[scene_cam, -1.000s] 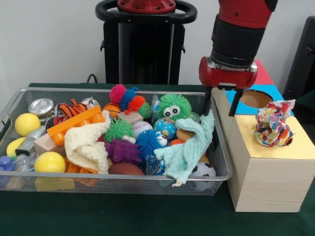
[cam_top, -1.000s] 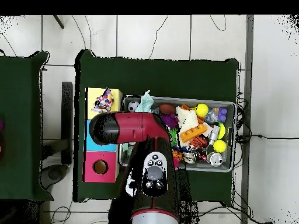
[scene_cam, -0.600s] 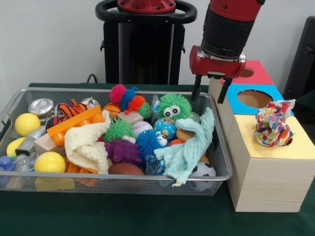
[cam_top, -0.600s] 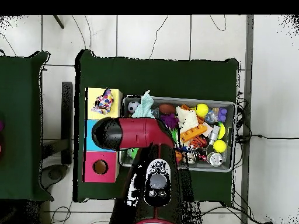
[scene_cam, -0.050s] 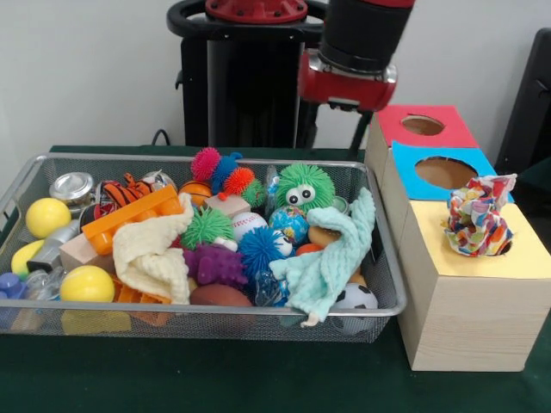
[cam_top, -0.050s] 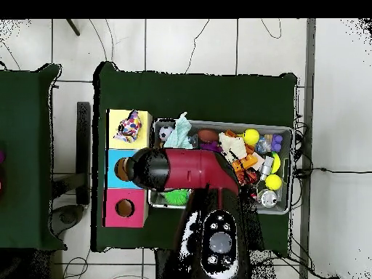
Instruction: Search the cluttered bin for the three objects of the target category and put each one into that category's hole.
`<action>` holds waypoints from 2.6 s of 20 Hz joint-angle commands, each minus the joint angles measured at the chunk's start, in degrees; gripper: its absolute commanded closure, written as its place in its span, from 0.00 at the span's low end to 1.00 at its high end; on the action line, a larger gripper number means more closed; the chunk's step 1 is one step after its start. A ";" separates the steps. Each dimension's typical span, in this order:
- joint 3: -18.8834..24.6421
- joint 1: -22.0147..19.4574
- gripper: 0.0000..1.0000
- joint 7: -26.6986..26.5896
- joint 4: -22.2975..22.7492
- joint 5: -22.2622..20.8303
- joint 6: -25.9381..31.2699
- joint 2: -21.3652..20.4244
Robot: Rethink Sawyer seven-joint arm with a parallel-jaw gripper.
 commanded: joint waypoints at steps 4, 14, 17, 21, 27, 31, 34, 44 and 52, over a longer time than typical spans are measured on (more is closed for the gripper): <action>9.92 -12.67 0.00 -16.62 16.19 2.14 2.08 -18.71; 17.58 -20.24 0.00 -14.63 21.51 2.12 -2.25 -20.40; 19.52 -21.22 0.00 -12.07 21.84 1.53 -5.05 -18.71; 20.50 -21.25 0.00 -7.26 20.61 -0.60 -7.89 -14.18; 21.29 -21.03 0.00 -4.19 19.20 -1.52 -8.62 -11.42; 21.65 -19.86 0.00 -4.21 15.15 -2.49 -4.85 -10.33; 20.81 -18.21 0.00 -4.57 11.57 -4.72 -0.75 -9.93; 18.47 -12.81 0.00 -0.72 3.08 -7.44 8.11 -9.57; 17.51 -8.93 0.00 1.91 -2.68 -8.95 13.47 -7.82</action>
